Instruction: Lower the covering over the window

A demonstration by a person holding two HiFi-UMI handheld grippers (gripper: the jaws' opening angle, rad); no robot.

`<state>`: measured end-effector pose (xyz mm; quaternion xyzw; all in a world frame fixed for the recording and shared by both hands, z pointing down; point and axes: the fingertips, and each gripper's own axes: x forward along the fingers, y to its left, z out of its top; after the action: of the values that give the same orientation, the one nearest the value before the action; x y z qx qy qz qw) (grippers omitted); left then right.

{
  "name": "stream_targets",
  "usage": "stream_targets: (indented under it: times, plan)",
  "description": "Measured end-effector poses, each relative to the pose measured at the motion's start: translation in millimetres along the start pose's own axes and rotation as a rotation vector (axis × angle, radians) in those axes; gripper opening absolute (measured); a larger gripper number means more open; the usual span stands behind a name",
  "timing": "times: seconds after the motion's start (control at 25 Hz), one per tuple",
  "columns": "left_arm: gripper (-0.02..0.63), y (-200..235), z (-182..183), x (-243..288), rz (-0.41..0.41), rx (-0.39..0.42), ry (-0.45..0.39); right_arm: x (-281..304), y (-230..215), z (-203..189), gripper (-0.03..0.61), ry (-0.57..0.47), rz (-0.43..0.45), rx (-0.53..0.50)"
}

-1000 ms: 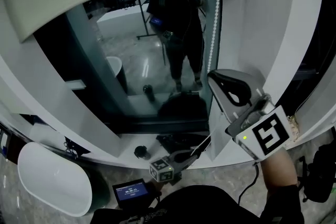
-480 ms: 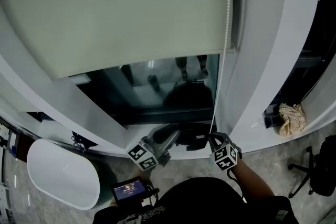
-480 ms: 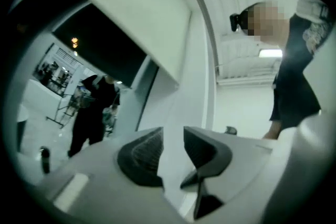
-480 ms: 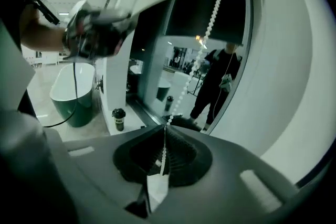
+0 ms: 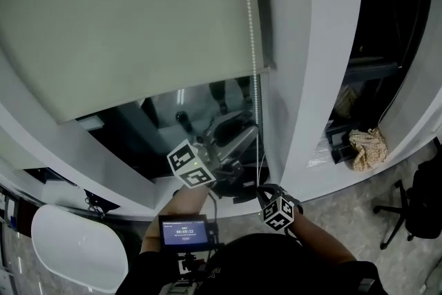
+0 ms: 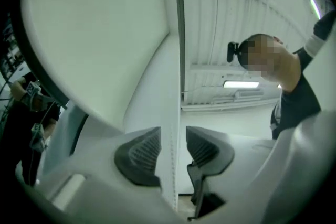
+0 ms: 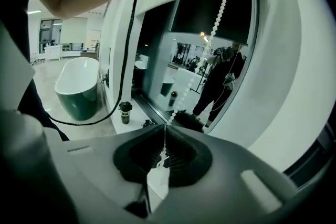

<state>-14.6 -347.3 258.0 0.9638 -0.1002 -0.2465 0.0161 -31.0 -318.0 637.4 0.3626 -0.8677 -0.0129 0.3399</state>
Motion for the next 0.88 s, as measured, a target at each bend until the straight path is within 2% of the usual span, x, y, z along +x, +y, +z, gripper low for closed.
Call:
stream_targets:
  times: [0.08,0.2,0.36,0.6,0.68,0.8,0.88]
  plan:
    - [0.141,0,21,13,-0.024,-0.003,-0.047,-3,5,0,0.015,-0.005,-0.001,-0.015]
    - [0.141,0,38,29,-0.028,0.044,-0.077,1,20,-14,0.015,0.04,0.045,-0.033]
    - [0.141,1,42,36,-0.027,0.034,-0.092,10,43,-55,0.015,0.14,0.121,-0.013]
    - [0.148,-25,41,49,-0.118,0.031,-0.067,6,48,-52,0.015,0.139,0.135,-0.009]
    - [0.011,-22,43,48,-0.08,0.05,-0.06,6,48,-51,0.015,0.137,0.133,0.001]
    - [0.01,-10,47,40,-0.009,0.032,-0.058,2,40,-57,0.018,0.142,0.112,0.086]
    - [0.009,-1,47,35,0.034,0.031,-0.042,-2,25,-64,0.023,0.126,0.082,0.21]
